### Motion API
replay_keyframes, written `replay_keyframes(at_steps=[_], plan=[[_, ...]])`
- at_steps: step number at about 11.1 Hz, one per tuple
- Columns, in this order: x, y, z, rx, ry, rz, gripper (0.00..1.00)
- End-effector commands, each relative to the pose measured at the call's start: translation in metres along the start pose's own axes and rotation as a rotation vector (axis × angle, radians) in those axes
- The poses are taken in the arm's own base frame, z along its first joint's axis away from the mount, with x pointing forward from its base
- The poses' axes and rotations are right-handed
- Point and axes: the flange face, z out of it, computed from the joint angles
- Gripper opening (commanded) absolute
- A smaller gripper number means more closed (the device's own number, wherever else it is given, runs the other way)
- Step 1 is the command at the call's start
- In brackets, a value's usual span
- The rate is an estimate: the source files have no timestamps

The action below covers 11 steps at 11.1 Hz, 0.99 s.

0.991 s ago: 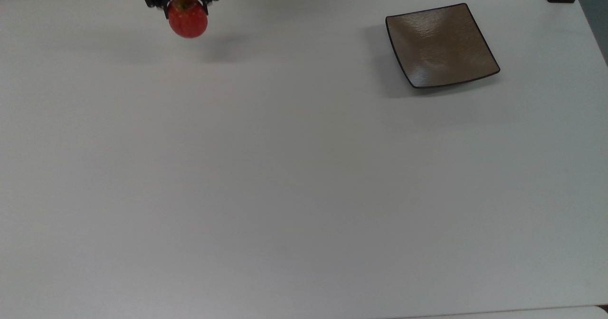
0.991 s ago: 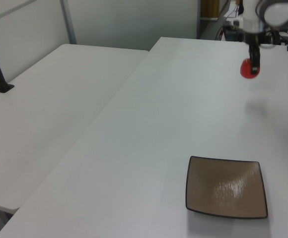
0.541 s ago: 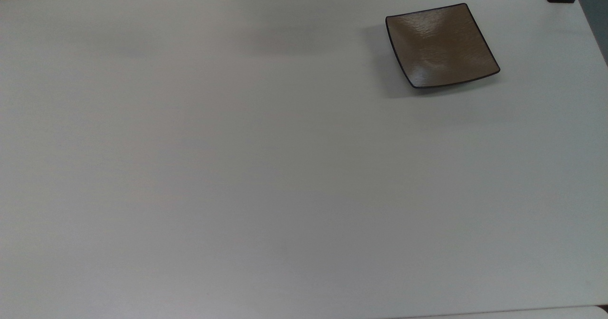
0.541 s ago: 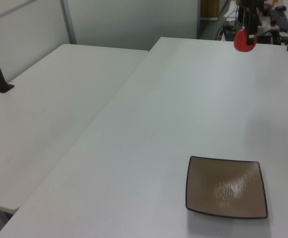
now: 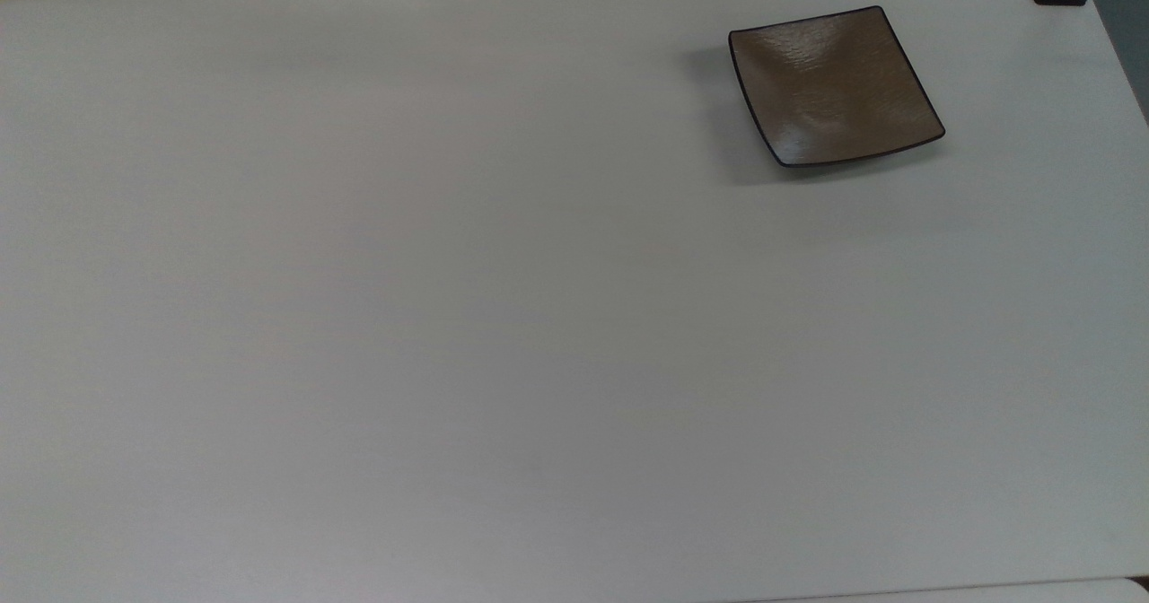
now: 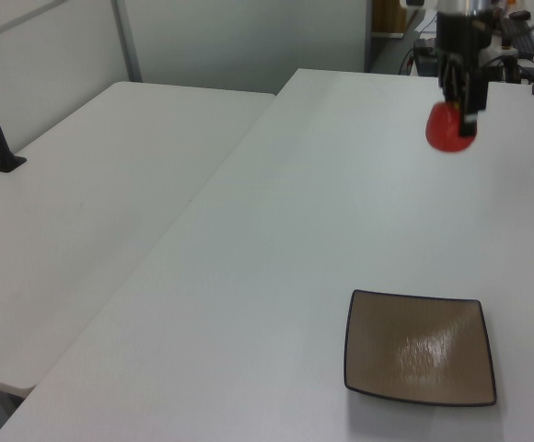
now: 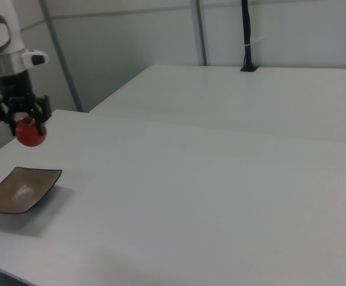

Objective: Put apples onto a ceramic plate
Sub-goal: 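Lift the apple and carry it toward the brown plate, then lower the apple onto the plate and open the gripper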

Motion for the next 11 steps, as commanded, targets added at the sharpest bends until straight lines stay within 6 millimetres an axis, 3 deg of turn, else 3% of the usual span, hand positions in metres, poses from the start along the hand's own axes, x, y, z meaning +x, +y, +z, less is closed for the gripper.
replay_keyframes(at_steps=[1, 3, 6, 9, 11], plan=[[0.048, -0.079, 0.053, 0.04, 0.01, 0.012, 0.01], [0.079, -0.115, 0.103, 0.051, 0.026, 0.048, 0.01], [0.095, -0.156, 0.185, -0.026, 0.005, 0.031, 0.01], [0.103, -0.18, 0.235, -0.047, 0.012, -0.001, 0.01], [0.104, -0.187, 0.255, -0.085, 0.008, -0.017, 0.01]])
